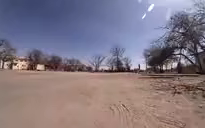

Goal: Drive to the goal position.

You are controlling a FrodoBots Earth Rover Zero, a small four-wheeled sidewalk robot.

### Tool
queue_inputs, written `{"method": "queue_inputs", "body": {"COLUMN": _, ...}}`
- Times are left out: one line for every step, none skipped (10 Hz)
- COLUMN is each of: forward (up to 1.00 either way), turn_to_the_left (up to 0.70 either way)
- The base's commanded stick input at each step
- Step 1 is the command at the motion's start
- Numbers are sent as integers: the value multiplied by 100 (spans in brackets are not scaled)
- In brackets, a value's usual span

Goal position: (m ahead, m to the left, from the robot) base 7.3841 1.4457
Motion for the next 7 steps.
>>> {"method": "queue_inputs", "body": {"forward": 100, "turn_to_the_left": 0}}
{"method": "queue_inputs", "body": {"forward": 100, "turn_to_the_left": 0}}
{"method": "queue_inputs", "body": {"forward": 100, "turn_to_the_left": 0}}
{"method": "queue_inputs", "body": {"forward": 100, "turn_to_the_left": 0}}
{"method": "queue_inputs", "body": {"forward": 100, "turn_to_the_left": 0}}
{"method": "queue_inputs", "body": {"forward": 100, "turn_to_the_left": 0}}
{"method": "queue_inputs", "body": {"forward": 100, "turn_to_the_left": 0}}
